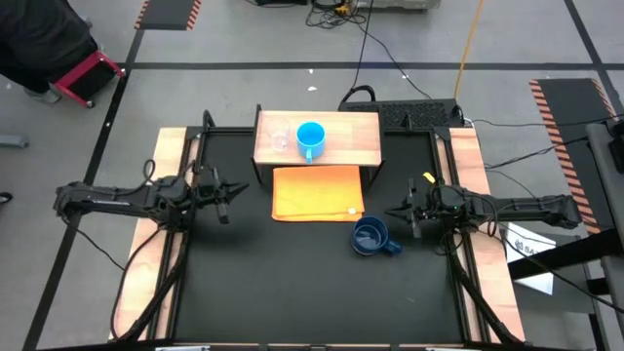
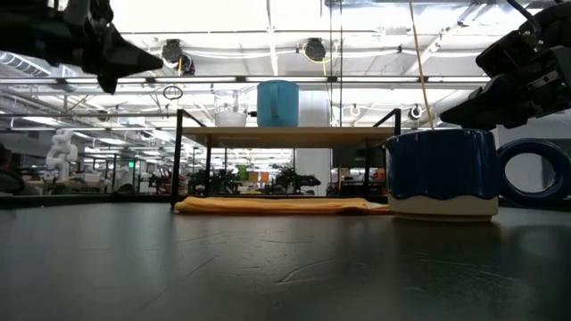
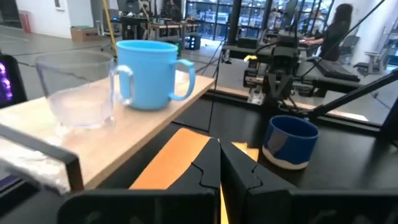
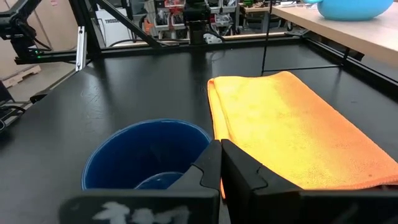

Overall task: Stack small to large cups/mugs on shelf
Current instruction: Put the dark blue mug on the shelf

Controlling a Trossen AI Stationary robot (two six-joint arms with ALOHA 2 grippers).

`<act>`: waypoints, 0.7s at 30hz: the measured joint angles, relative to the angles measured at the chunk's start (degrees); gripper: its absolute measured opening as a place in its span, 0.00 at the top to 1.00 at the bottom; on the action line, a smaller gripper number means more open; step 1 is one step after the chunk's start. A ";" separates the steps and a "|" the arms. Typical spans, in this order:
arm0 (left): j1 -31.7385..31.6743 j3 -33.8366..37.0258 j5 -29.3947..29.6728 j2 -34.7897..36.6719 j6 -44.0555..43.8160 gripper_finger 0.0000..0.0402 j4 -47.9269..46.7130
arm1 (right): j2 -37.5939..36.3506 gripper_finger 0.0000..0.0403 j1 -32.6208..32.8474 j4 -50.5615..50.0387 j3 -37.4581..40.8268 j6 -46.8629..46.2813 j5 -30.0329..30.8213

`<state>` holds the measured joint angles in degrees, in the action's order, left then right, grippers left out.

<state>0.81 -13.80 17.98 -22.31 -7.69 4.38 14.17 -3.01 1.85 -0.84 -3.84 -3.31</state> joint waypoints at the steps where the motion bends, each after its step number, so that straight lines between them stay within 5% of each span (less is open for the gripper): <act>1: 0.18 0.33 0.59 0.02 -0.02 1.00 -0.02 | 0.01 1.00 0.00 0.00 0.01 0.00 0.00; 21: 1.97 11.29 2.80 4.56 -0.19 1.00 7.78 | 0.01 1.00 0.00 0.00 0.02 -0.02 0.00</act>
<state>2.79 -2.51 20.78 -17.75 -7.87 12.16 14.17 -3.01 1.85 -0.82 -3.86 -3.31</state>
